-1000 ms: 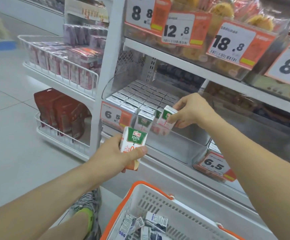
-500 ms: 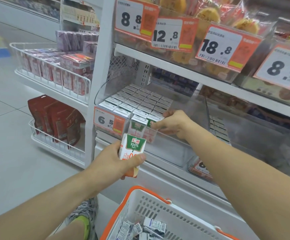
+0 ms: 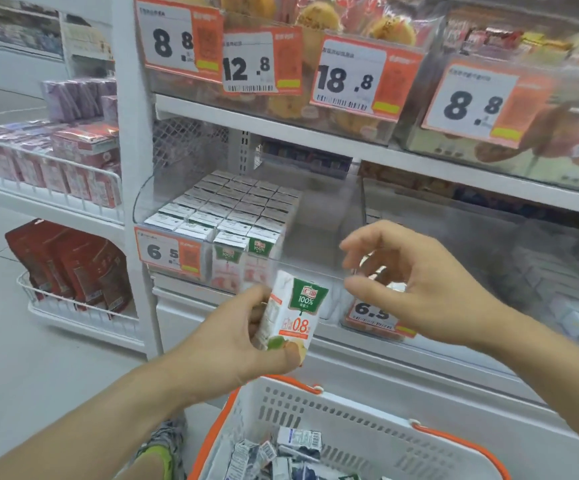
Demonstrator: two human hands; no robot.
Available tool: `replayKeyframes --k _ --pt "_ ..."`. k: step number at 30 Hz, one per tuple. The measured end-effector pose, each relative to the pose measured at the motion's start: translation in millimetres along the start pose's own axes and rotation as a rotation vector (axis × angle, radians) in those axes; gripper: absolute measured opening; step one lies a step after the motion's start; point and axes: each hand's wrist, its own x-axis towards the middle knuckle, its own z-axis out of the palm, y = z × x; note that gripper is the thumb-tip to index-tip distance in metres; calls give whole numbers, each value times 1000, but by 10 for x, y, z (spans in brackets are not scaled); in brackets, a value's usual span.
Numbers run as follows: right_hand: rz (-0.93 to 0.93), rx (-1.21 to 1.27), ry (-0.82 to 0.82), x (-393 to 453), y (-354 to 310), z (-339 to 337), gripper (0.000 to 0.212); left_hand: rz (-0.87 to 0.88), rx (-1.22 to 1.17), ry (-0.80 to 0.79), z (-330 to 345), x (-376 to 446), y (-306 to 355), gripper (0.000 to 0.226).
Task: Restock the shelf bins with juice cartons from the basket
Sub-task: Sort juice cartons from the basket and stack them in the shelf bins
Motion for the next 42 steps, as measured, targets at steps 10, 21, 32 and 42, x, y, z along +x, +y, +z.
replayKeyframes --k 10,21,32,42 --pt "333 745 -121 -930 821 -133 46 165 200 -155 910 364 327 54" --pt "395 1003 448 -1082 971 -577 55 478 467 286 1227 806 400 62" --pt "363 494 694 -356 1568 -972 38 419 766 523 1240 1159 -2 104" --pt "576 -123 395 903 2562 -1040 45 441 732 517 1208 1204 -83 108"
